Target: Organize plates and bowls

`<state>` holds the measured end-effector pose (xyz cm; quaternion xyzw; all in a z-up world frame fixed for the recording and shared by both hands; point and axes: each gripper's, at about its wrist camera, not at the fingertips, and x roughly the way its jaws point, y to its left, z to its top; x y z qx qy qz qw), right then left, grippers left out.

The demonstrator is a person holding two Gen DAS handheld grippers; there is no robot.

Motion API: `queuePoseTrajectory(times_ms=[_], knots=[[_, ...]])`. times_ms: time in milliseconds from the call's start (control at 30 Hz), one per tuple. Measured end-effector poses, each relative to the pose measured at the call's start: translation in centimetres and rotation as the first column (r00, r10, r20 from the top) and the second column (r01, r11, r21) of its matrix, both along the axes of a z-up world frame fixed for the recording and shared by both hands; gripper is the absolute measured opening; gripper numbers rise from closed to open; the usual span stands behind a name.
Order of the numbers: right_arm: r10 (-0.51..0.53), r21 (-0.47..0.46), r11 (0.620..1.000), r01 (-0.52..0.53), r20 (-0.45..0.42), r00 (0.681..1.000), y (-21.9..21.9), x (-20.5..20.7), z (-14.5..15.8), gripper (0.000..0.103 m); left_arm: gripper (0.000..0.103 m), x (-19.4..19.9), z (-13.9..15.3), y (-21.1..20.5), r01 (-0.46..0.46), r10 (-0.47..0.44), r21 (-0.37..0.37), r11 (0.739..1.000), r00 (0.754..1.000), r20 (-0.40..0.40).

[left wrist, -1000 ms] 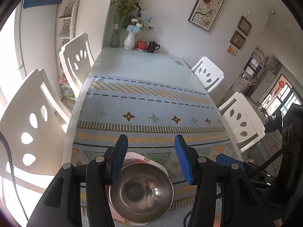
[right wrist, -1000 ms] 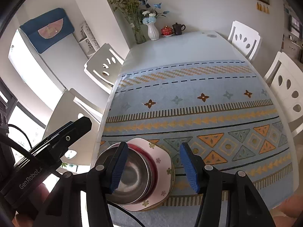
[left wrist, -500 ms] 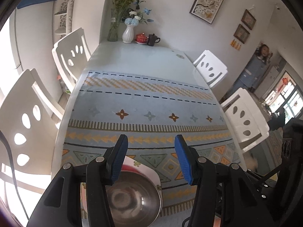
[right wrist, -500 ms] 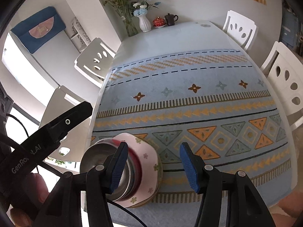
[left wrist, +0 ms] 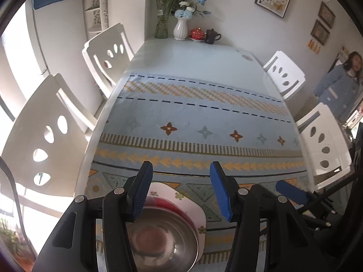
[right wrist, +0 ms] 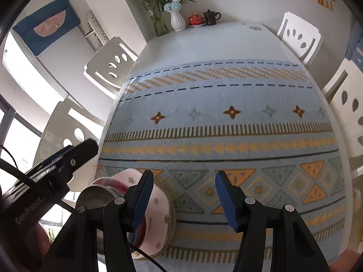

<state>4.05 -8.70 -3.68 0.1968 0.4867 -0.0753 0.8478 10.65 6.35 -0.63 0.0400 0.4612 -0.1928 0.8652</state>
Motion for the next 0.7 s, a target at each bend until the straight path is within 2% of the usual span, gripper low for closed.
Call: queuePoseTrajectory(times_ms=[467,700], knots=[[0.044,0.037,0.998,-0.043,-0.027,0.999,-1.8,2.1,-1.0,0.055,0.050,0.6,-0.5,-1.5,-0.049,0.049,0.064,0.997,0.999,-0.009],[0.081,0.058,0.995,-0.079,-0.035,0.996,-1.2,3.2,-1.4,0.055,0.050,1.0,-0.4,-0.4,-0.088,0.089,0.078,0.993,0.996,-0.010]])
